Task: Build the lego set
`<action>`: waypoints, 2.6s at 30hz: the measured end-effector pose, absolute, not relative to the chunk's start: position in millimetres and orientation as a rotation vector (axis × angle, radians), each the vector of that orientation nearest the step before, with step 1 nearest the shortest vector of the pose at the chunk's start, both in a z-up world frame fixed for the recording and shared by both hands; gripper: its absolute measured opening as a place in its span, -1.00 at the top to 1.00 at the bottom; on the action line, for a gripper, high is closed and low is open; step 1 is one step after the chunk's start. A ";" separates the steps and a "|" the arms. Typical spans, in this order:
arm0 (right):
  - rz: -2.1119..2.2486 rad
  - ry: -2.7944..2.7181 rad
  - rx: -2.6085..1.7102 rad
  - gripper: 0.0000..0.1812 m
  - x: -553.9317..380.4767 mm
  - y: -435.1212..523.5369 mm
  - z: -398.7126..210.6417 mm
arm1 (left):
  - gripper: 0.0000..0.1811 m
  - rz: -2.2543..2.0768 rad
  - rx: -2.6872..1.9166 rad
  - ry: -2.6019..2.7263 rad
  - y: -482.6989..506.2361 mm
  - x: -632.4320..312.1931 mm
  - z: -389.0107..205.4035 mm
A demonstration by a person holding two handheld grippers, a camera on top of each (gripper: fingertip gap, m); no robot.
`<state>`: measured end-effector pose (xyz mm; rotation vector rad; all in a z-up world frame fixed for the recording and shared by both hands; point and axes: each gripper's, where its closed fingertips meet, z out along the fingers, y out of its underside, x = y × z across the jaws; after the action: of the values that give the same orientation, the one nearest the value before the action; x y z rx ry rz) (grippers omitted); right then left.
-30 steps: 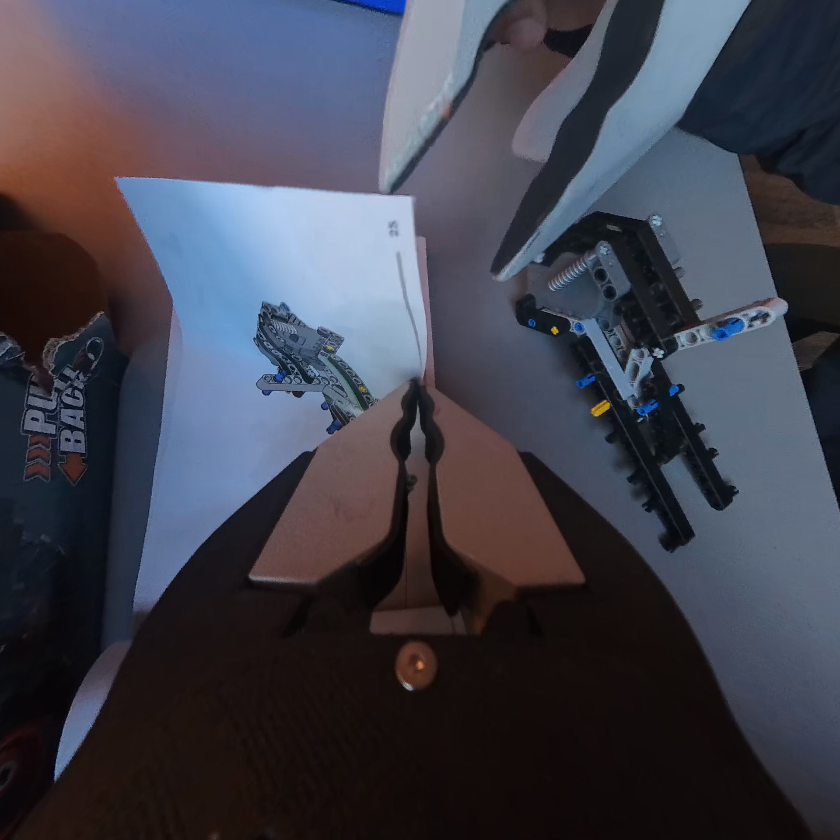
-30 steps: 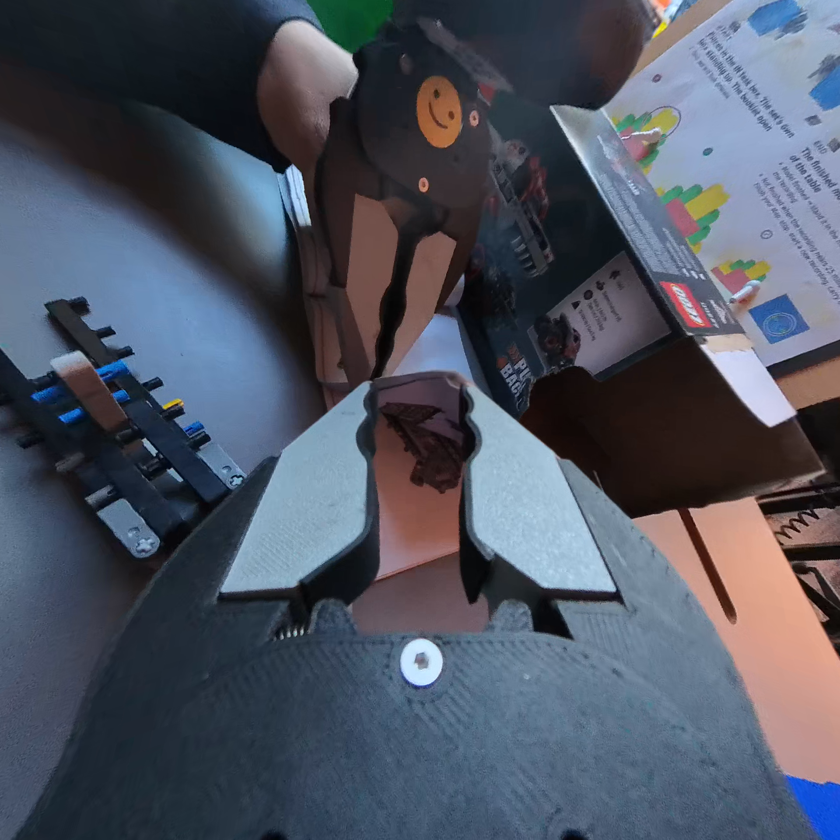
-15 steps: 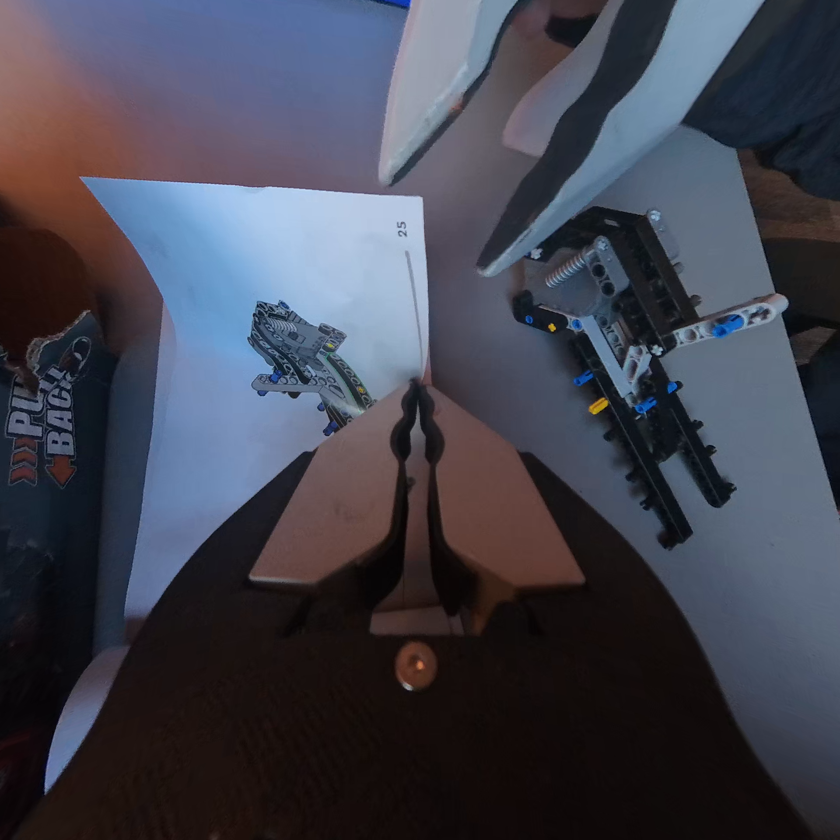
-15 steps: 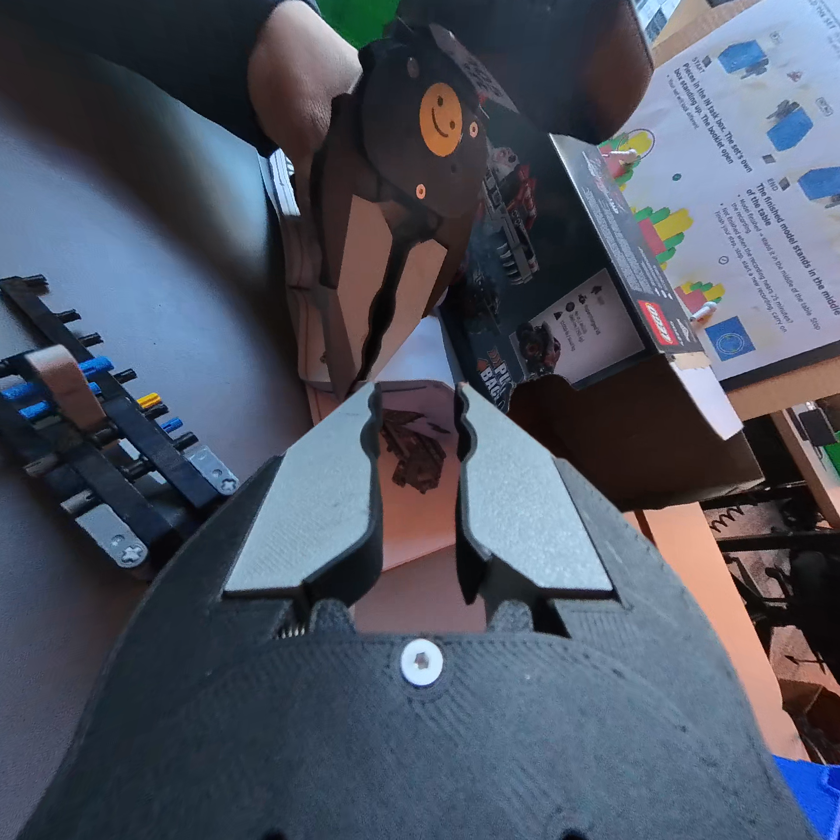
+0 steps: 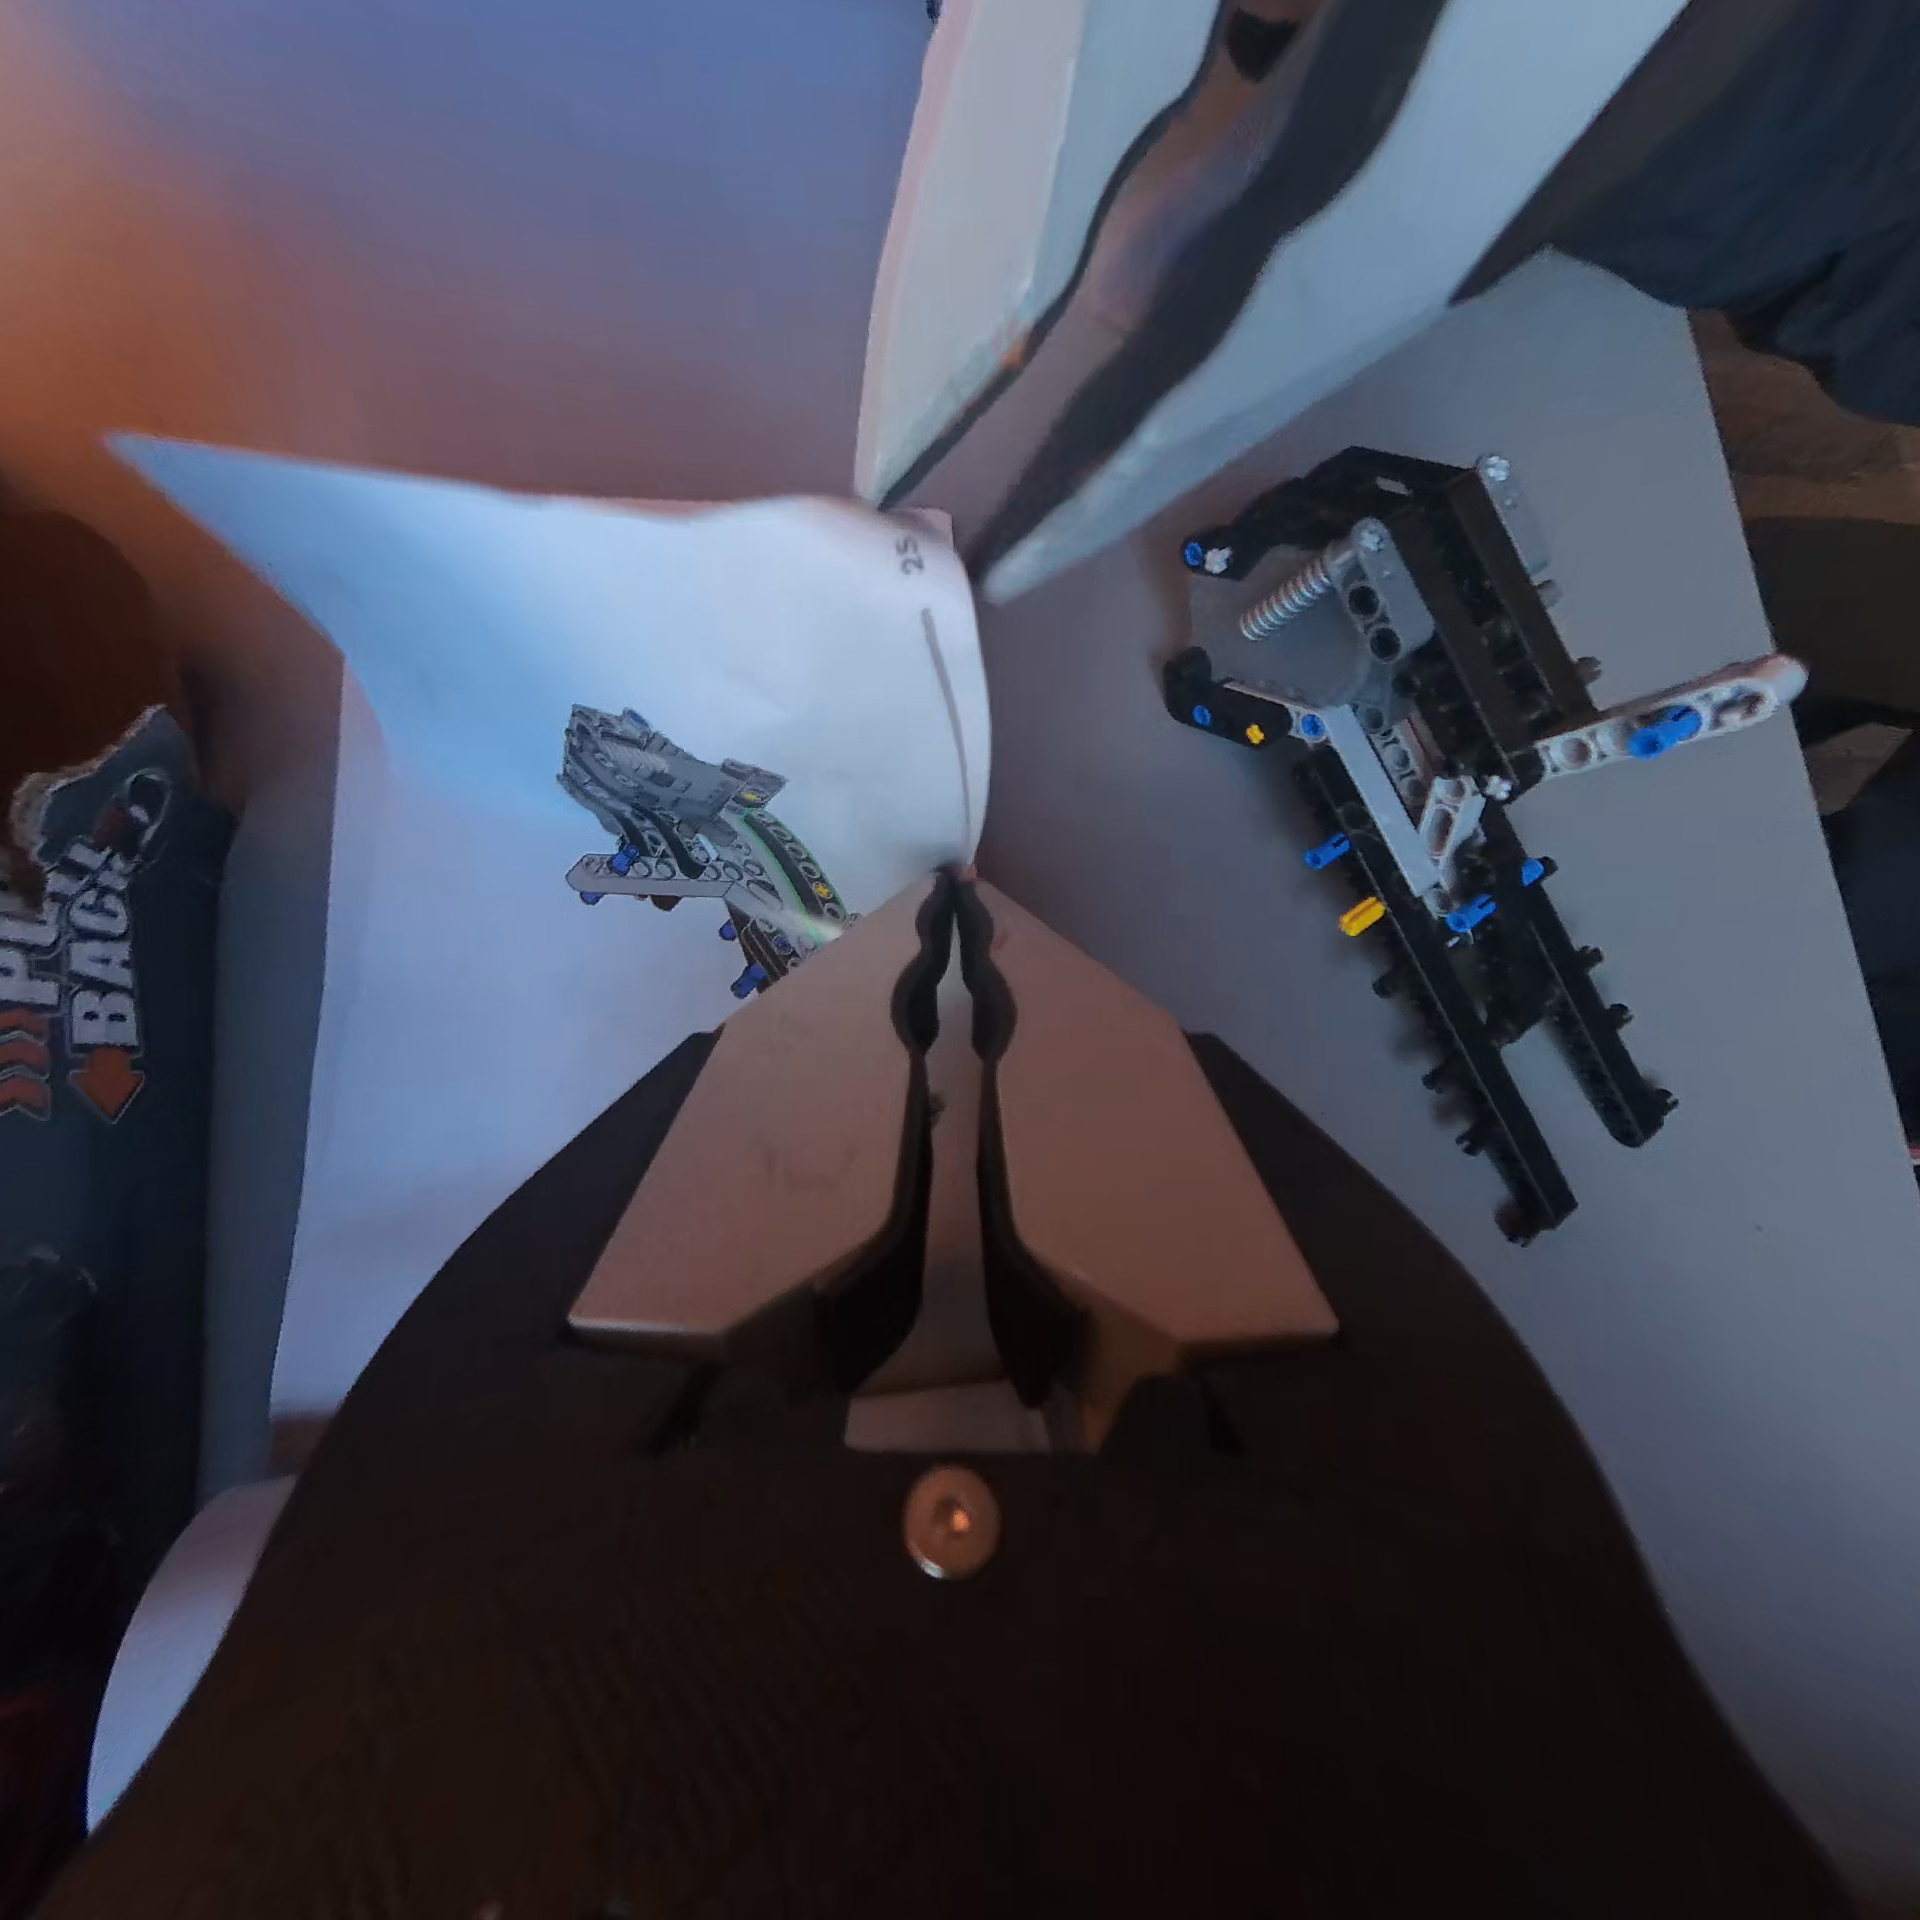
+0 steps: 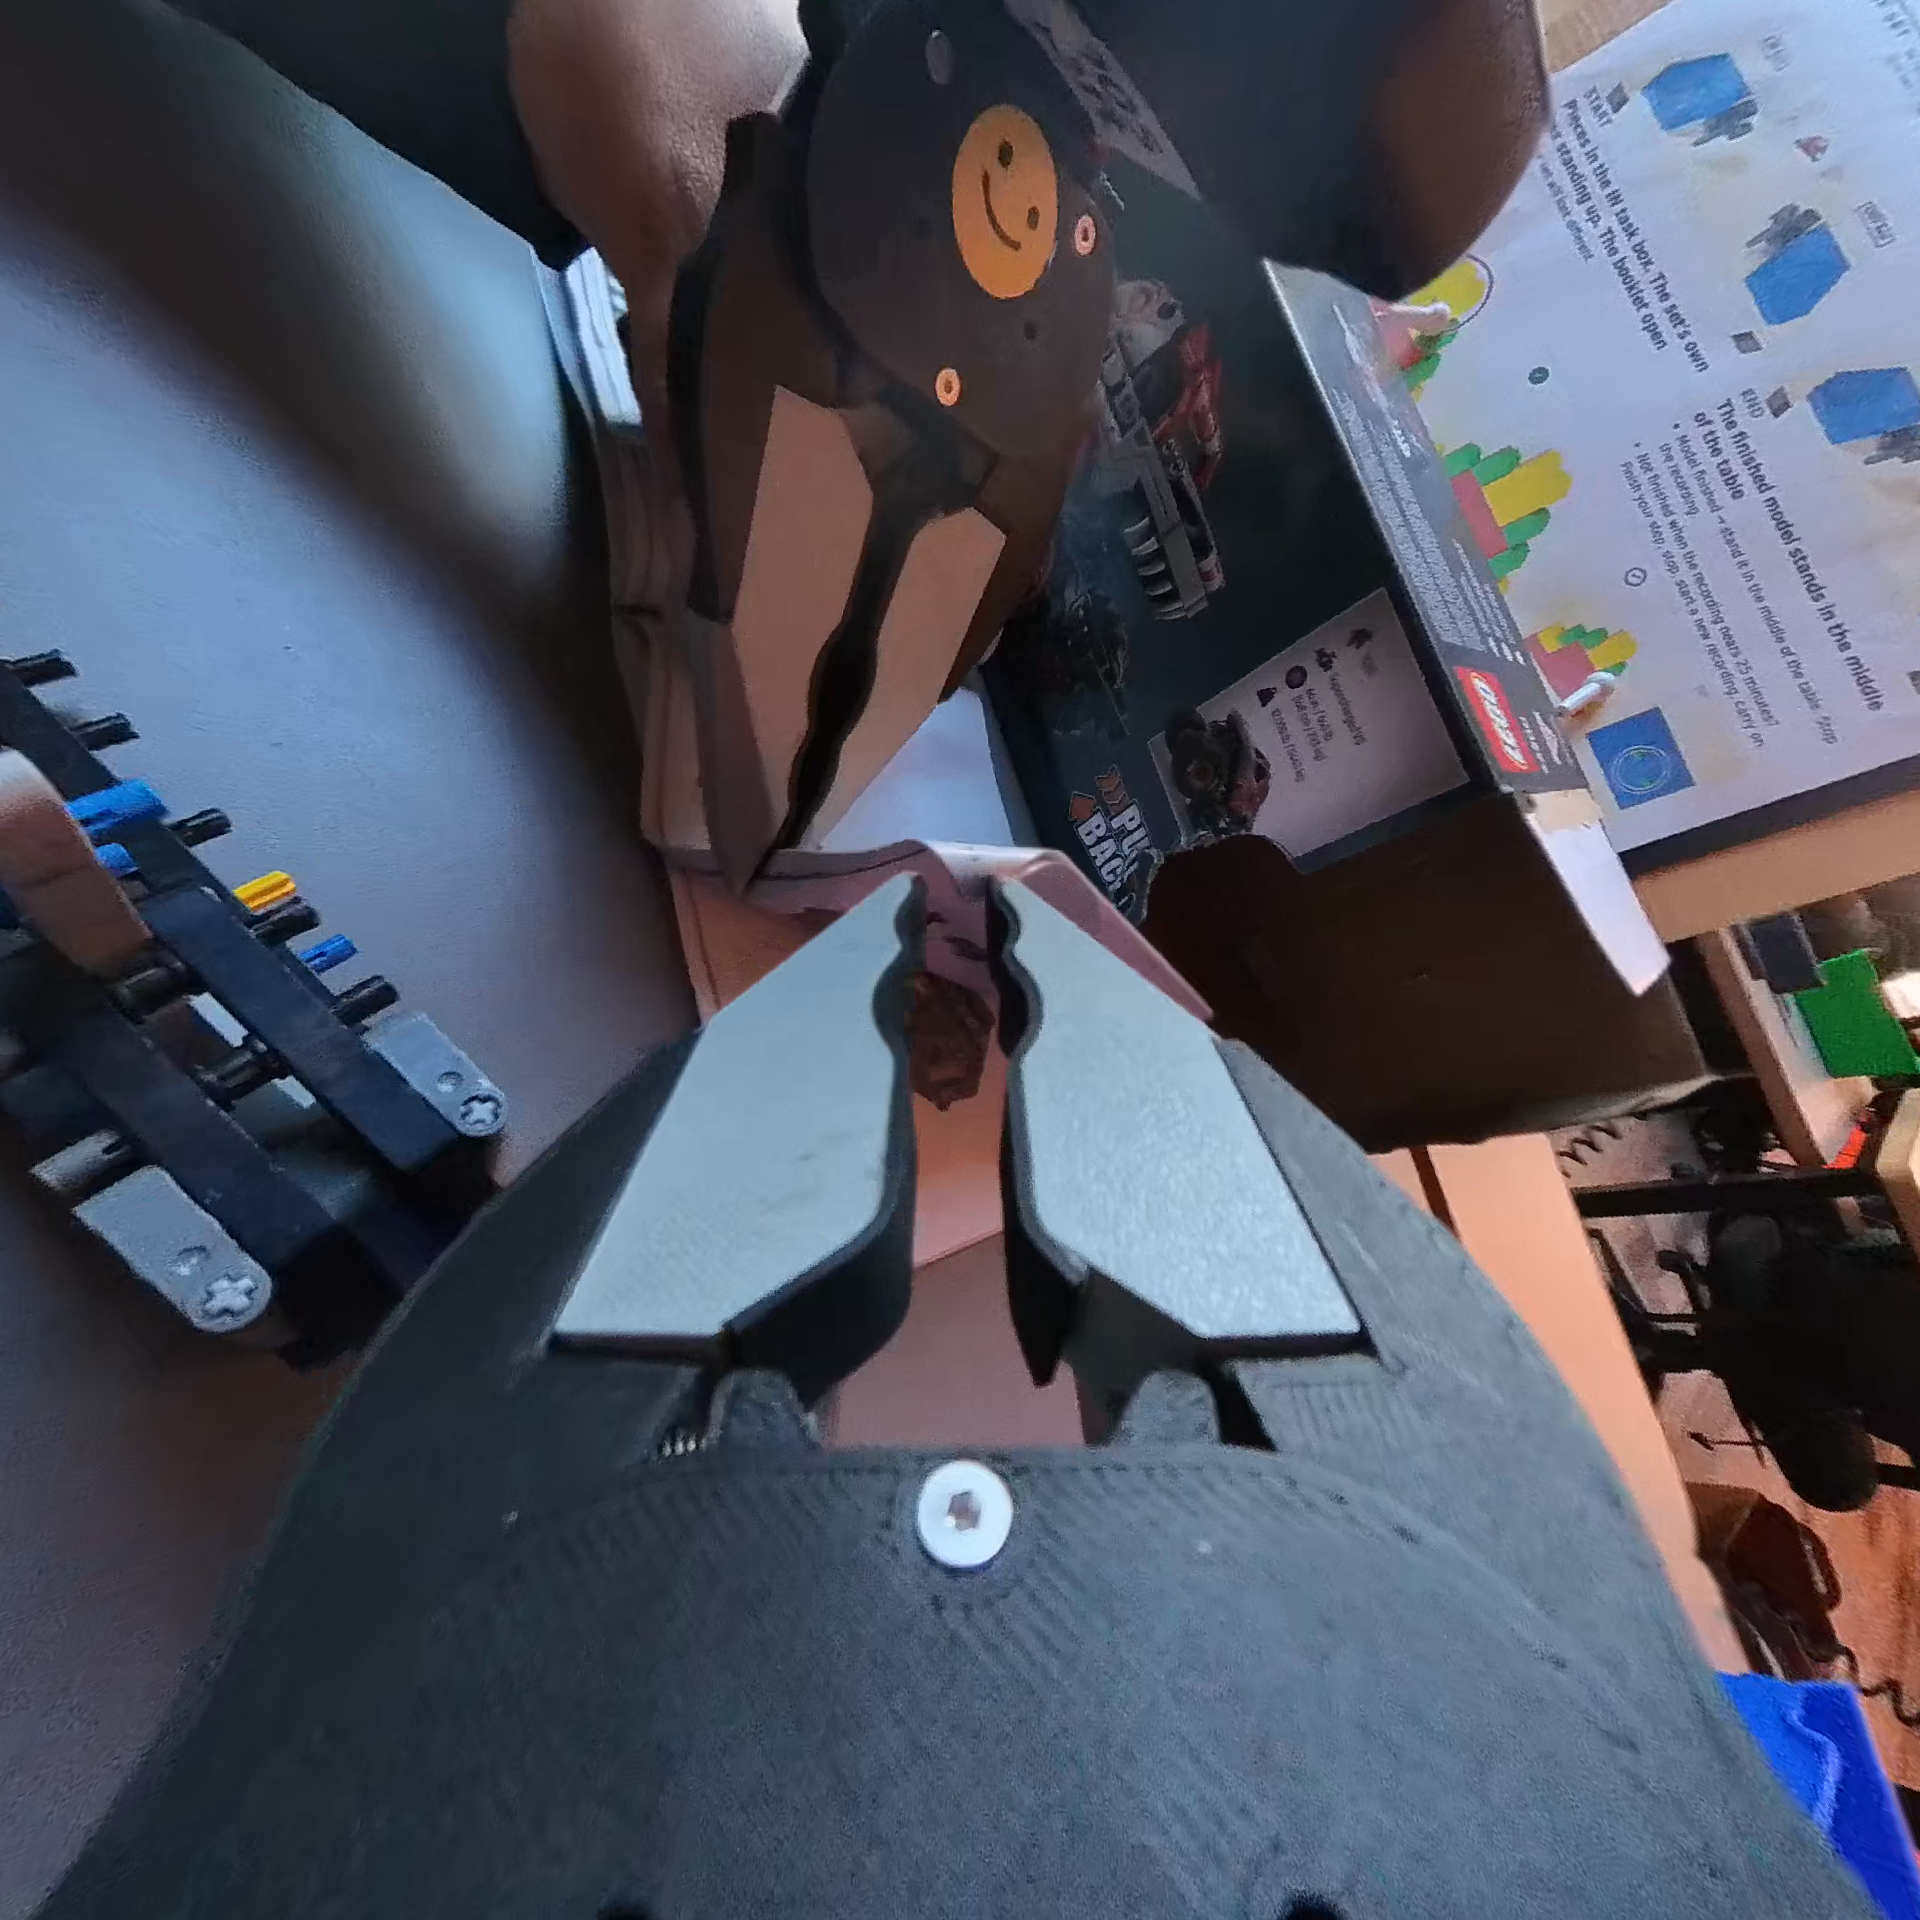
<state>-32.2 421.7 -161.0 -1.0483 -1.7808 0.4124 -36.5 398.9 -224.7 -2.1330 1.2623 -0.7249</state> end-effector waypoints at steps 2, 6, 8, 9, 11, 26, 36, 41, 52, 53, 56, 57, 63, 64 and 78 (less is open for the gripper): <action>0.366 -1.772 -1.030 0.99 -32.8 423.9 -161.3 | 1.00 -0.685 -2.134 1.291 397.8 -35.2 -226.8; 0.364 -1.776 -1.083 1.00 -34.4 427.8 -168.7 | 0.93 -0.697 -2.139 1.280 397.8 -35.1 -223.7; 0.422 -1.762 -1.120 1.00 -37.1 428.0 -170.5 | 0.66 -0.710 -2.143 1.234 401.1 -35.6 -216.0; 0.443 -1.757 -1.139 1.00 -37.9 428.3 -171.3 | 0.59 -0.714 -2.141 1.205 403.3 -35.4 -210.3; 0.489 -1.732 -1.173 1.00 -39.3 430.0 -169.6 | 0.55 -0.683 -2.117 1.154 408.7 -35.0 -198.3; 0.854 -1.794 -1.559 0.69 -40.2 425.9 -206.3 | 1.00 -0.571 -2.107 1.031 424.1 -50.3 -184.1; 1.813 -1.458 -1.899 0.52 -24.1 425.0 -173.4 | 0.46 -0.526 -2.173 1.133 415.6 -42.1 -203.7; 1.838 -1.390 -1.973 0.66 -26.9 430.4 -179.4 | 0.62 -0.343 -2.178 1.226 419.8 -39.1 -227.7; 1.607 -1.496 -2.115 0.27 -13.4 439.4 -206.5 | 0.53 -0.556 -2.243 1.229 411.2 -49.1 -236.7; 1.609 -1.491 -2.110 0.26 -12.3 440.4 -204.6 | 0.53 -0.558 -2.250 1.233 411.2 -50.1 -239.6; 1.607 -1.478 -2.090 0.25 -8.7 444.6 -199.6 | 0.56 -0.557 -2.259 1.237 411.9 -54.5 -242.4; 1.612 -1.474 -2.086 0.25 -7.8 445.3 -198.3 | 0.56 -0.557 -2.262 1.238 412.1 -57.1 -242.4; 1.433 -1.504 -2.038 0.26 -5.9 457.4 -199.8 | 0.80 -0.667 -2.257 1.170 415.2 -68.0 -242.5; 1.412 -1.515 -2.013 0.26 -6.0 457.8 -197.4 | 0.99 -0.654 -2.272 1.152 418.5 -74.1 -244.4; 0.701 -1.881 -1.856 0.19 -4.7 460.4 -246.9 | 1.00 -0.824 -2.277 1.053 420.4 -78.6 -244.4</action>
<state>-4.7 460.4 -246.9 -1.8564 -1.8807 0.7009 -78.6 420.4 -244.4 -2.2773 1.0530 -0.8240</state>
